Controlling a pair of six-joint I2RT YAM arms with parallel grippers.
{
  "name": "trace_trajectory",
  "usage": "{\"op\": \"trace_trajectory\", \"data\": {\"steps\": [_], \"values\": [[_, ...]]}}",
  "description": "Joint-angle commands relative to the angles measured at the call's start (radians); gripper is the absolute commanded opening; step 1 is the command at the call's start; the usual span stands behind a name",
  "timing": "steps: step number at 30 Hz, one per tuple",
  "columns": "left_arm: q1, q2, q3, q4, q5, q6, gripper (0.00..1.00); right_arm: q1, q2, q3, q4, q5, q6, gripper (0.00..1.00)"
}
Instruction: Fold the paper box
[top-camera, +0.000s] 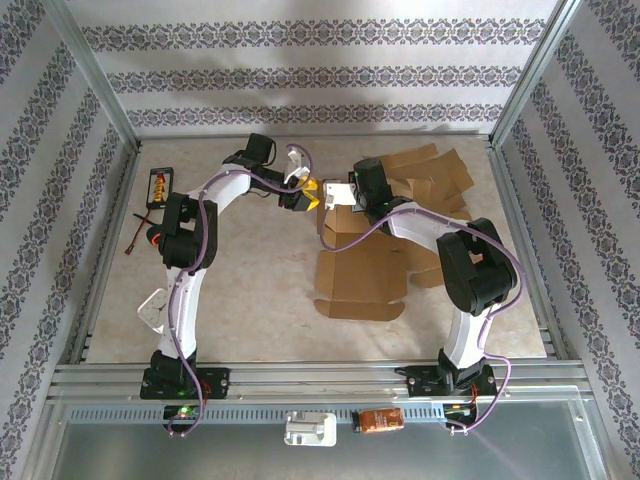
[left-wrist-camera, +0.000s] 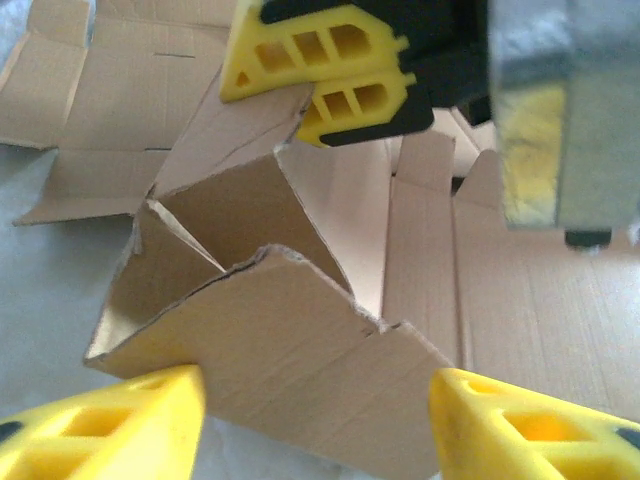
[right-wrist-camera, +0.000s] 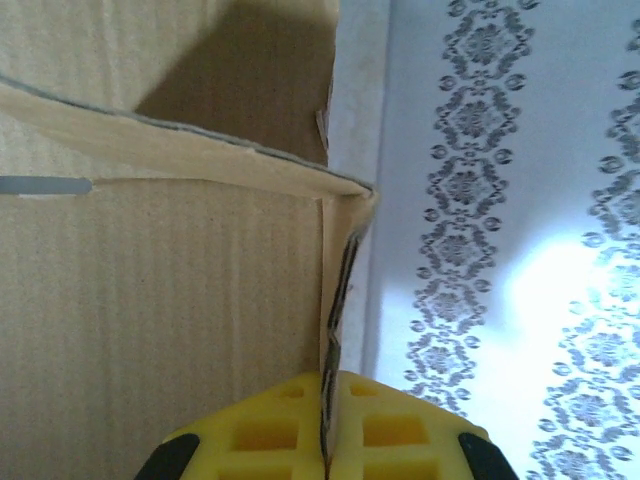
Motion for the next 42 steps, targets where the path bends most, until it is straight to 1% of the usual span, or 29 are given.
{"op": "trace_trajectory", "data": {"steps": [1,3,5,7,9,10,11,14,16,20,22,23,24,25,26,27,28,29,30,35,37,38,39,40,42], "values": [[-0.009,0.032,0.02,0.051,0.057,-0.176,0.66,0.029,-0.026,-0.015,0.157,-0.016,-0.041,0.02],[-0.009,0.027,0.003,0.097,0.035,-0.225,0.72,0.032,-0.029,-0.016,0.164,-0.019,-0.046,0.02],[0.0,-0.009,-0.068,0.216,-0.02,-0.305,0.75,0.033,-0.032,-0.022,0.175,-0.02,-0.056,0.02],[0.033,-0.058,-0.169,0.389,-0.052,-0.409,0.77,0.032,-0.04,-0.036,0.191,-0.022,-0.074,0.02],[0.075,-0.102,-0.272,0.587,-0.047,-0.534,0.79,0.03,-0.051,-0.05,0.209,-0.031,-0.08,0.02],[0.095,-0.121,-0.319,0.658,-0.045,-0.568,0.81,0.03,-0.059,-0.057,0.211,-0.04,-0.081,0.02],[0.11,-0.132,-0.342,0.688,-0.042,-0.582,0.81,0.029,-0.064,-0.063,0.211,-0.047,-0.081,0.02],[0.127,-0.123,-0.329,0.656,0.001,-0.571,0.8,0.03,-0.074,-0.076,0.227,-0.058,-0.081,0.02],[0.127,-0.103,-0.293,0.603,0.06,-0.556,0.8,0.032,-0.077,-0.084,0.238,-0.063,-0.082,0.02],[0.128,-0.049,-0.227,0.54,0.165,-0.589,0.83,0.036,-0.079,-0.091,0.257,-0.064,-0.097,0.02],[0.136,-0.029,-0.211,0.554,0.224,-0.625,0.83,0.035,-0.076,-0.09,0.261,-0.065,-0.108,0.02],[0.145,-0.024,-0.22,0.618,0.255,-0.676,0.84,0.035,-0.074,-0.087,0.26,-0.063,-0.115,0.01],[0.156,-0.022,-0.244,0.738,0.28,-0.777,0.84,0.035,-0.073,-0.088,0.262,-0.063,-0.122,0.01],[0.168,-0.018,-0.289,0.98,0.301,-0.959,0.84,0.033,-0.071,-0.087,0.263,-0.063,-0.126,0.01],[0.18,0.0,-0.322,1.368,0.32,-1.198,0.84,0.033,-0.073,-0.087,0.264,-0.064,-0.128,0.01],[0.191,0.036,-0.316,1.674,0.328,-1.431,0.83,0.033,-0.072,-0.088,0.267,-0.065,-0.126,0.01],[0.203,0.096,-0.25,1.899,0.345,-1.673,0.79,0.033,-0.074,-0.088,0.271,-0.067,-0.125,0.01],[0.209,0.14,-0.17,1.9,0.363,-1.783,0.77,0.033,-0.074,-0.088,0.273,-0.068,-0.126,0.01],[0.21,0.168,-0.129,1.9,0.379,-1.816,0.75,0.033,-0.075,-0.086,0.273,-0.069,-0.126,0.01],[0.2,0.197,-0.064,1.899,0.407,-1.832,0.71,0.036,-0.076,-0.09,0.269,-0.067,-0.129,0.01],[0.197,0.211,-0.022,1.898,0.433,-1.867,0.7,0.036,-0.075,-0.09,0.265,-0.065,-0.13,0.01],[0.195,0.223,0.008,1.898,0.443,-1.897,0.71,0.036,-0.076,-0.089,0.264,-0.064,-0.13,0.01],[0.192,0.235,0.039,1.898,0.453,-1.942,0.79,0.036,-0.077,-0.088,0.262,-0.064,-0.13,0.01],[0.184,0.251,0.074,1.896,0.472,-1.986,1.0,0.036,-0.077,-0.085,0.255,-0.063,-0.132,0.01],[0.167,0.278,0.131,1.871,0.497,-2.051,0.99,0.037,-0.074,-0.08,0.249,-0.061,-0.14,0.01]]}}
